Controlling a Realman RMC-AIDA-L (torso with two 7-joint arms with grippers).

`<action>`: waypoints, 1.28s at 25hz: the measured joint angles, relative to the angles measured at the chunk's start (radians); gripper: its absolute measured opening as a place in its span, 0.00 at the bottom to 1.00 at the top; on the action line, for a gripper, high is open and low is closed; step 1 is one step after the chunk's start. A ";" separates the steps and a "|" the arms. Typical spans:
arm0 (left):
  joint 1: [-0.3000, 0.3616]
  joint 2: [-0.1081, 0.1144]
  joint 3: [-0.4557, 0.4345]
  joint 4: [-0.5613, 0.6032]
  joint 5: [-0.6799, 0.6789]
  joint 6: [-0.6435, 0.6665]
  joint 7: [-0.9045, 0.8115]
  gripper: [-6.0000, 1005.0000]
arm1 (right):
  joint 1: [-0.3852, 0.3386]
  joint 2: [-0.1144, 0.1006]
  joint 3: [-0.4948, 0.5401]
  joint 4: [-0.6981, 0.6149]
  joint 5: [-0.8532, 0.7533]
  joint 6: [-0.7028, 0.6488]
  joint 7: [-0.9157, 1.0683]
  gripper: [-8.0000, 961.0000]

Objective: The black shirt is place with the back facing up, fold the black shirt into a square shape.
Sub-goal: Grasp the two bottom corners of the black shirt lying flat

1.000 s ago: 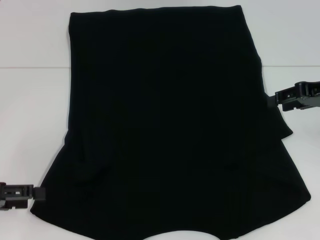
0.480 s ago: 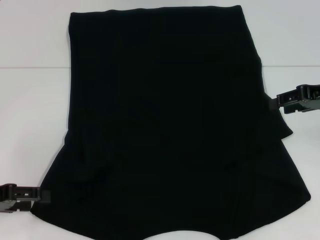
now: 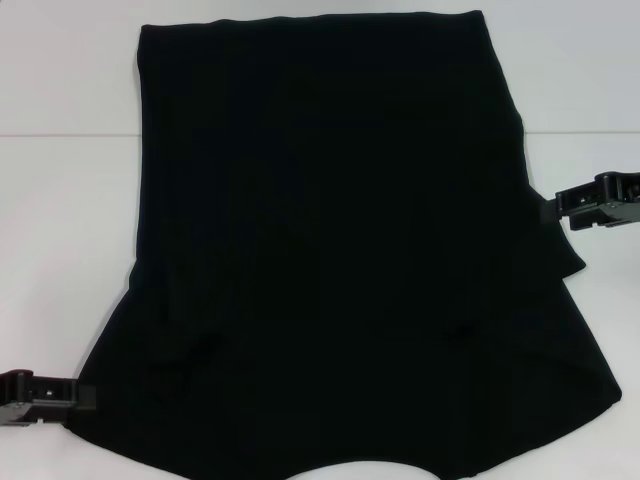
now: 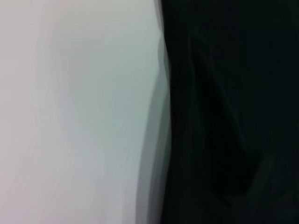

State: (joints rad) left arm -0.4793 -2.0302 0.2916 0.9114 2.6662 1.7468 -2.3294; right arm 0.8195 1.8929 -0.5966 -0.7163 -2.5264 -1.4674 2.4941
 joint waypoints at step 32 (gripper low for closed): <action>-0.030 -0.014 0.042 -0.081 0.000 -0.072 0.010 0.51 | -0.021 0.007 0.000 0.000 0.003 -0.015 -0.015 0.62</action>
State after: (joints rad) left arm -0.5092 -2.0441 0.3331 0.8301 2.6661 1.6749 -2.3199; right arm 0.7989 1.9003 -0.5967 -0.7163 -2.5233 -1.4825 2.4794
